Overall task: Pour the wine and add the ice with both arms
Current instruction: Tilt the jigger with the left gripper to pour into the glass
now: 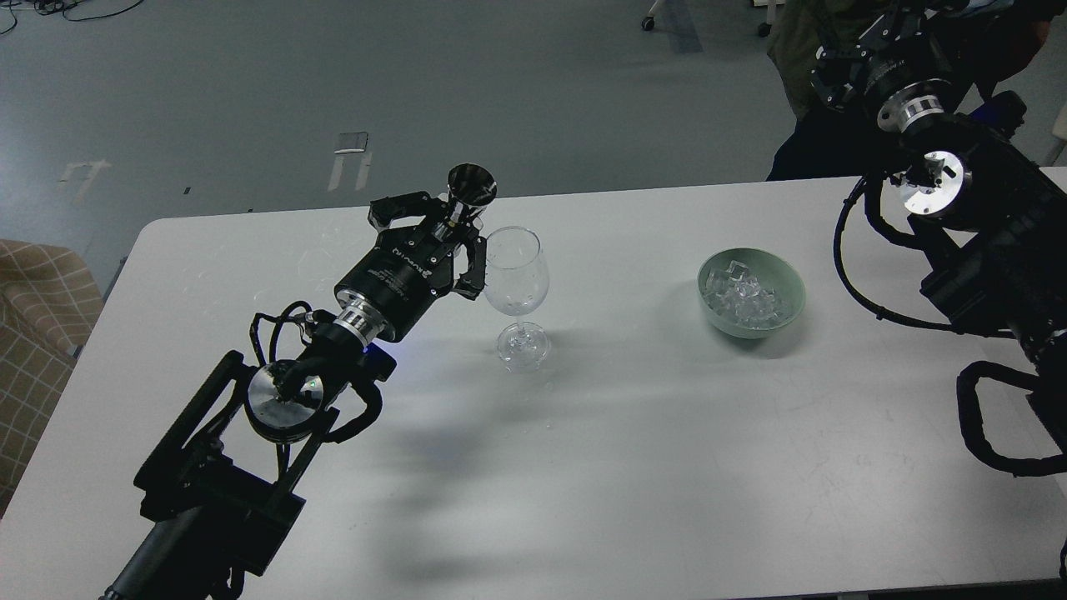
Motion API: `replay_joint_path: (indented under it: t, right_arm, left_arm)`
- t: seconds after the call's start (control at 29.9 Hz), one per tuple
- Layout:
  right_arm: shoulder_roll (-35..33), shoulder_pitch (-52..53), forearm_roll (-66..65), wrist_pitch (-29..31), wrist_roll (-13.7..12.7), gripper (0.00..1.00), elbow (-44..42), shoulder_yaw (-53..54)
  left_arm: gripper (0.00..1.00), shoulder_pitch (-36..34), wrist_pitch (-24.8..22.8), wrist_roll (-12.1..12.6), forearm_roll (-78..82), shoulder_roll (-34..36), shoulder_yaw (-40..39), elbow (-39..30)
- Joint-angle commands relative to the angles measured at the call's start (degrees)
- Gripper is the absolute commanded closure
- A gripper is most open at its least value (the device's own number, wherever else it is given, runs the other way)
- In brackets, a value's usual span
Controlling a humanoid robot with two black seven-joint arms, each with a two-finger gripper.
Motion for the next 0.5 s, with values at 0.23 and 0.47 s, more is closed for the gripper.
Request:
replay_joint_path:
  t: [0.23, 0.47]
  right_arm:
    - [-0.26, -0.01, 0.0, -0.01, -0.01, 0.0, 0.06, 0.09]
    - [-0.26, -0.01, 0.0, -0.01, 0.08, 0.0, 0.06, 0.09]
  left_arm:
    - [1.0, -1.45, -0.08, 0.06, 0.68, 0.6, 0.14, 1.31]
    - [1.0, -1.72, -0.52, 1.2, 7.44, 1.13, 0.14, 1.4]
